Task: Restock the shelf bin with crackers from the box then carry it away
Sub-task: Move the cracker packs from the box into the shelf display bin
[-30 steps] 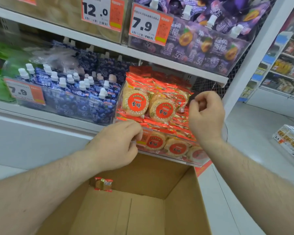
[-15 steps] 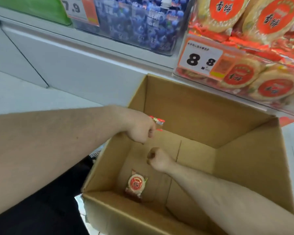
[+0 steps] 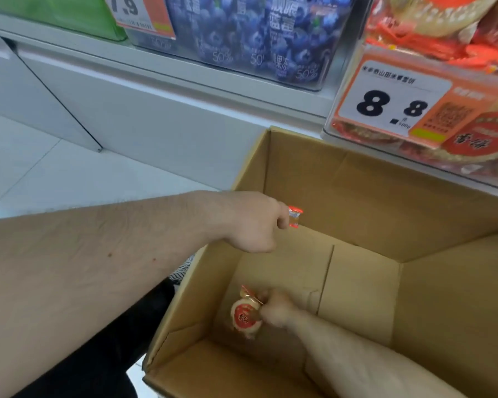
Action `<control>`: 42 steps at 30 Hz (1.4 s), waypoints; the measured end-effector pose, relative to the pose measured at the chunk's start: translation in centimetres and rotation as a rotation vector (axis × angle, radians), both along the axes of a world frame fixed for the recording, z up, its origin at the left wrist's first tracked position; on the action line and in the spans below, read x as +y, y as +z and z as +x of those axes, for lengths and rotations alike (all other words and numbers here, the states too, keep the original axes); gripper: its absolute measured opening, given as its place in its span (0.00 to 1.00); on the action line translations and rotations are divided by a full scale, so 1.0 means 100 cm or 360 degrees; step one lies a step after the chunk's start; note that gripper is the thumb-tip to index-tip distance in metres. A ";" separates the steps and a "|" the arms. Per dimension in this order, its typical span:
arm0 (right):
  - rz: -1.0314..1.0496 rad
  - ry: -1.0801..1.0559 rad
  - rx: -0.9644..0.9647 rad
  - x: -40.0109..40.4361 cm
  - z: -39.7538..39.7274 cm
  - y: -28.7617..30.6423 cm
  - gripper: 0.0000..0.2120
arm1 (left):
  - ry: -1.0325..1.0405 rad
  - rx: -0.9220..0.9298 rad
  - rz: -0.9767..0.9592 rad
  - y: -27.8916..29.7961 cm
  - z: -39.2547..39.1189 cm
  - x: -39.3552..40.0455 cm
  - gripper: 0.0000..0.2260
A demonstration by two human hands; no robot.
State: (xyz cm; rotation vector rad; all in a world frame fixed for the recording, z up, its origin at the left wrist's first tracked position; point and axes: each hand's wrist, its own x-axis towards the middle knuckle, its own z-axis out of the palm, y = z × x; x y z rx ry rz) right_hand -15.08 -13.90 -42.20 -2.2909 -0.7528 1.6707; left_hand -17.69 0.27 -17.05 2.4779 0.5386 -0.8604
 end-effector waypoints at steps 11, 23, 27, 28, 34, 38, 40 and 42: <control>0.0898 -0.0519 0.1618 0.027 0.093 0.145 0.17 | 0.0524 -0.0165 -0.0329 0.013 -0.007 -0.005 0.36; 0.0407 -0.1938 0.0417 0.087 0.117 0.039 0.16 | 0.0734 -0.0392 -0.0303 0.009 -0.003 0.024 0.27; 0.0546 -0.2255 0.0598 0.122 0.115 0.024 0.16 | 0.0751 -0.0340 -0.0347 -0.002 0.001 0.026 0.27; 0.0531 -0.2229 0.0622 0.124 0.116 0.022 0.12 | 0.0770 -0.0333 -0.0368 -0.003 0.002 0.027 0.28; 0.0417 -0.1997 0.0318 0.084 0.119 0.022 0.06 | 0.0890 -0.0376 -0.0515 -0.003 0.003 0.032 0.27; 0.0496 -0.1719 0.0216 0.029 0.116 0.058 0.12 | 0.1002 -0.0487 -0.0604 0.003 0.000 0.033 0.27; 0.0545 -0.1601 0.0125 0.001 0.116 0.088 0.17 | 0.1012 -0.0552 -0.0632 0.007 0.000 0.031 0.27; 0.0609 -0.1506 0.0065 -0.025 0.116 0.121 0.19 | 0.1012 -0.0605 -0.0651 0.012 0.002 0.025 0.26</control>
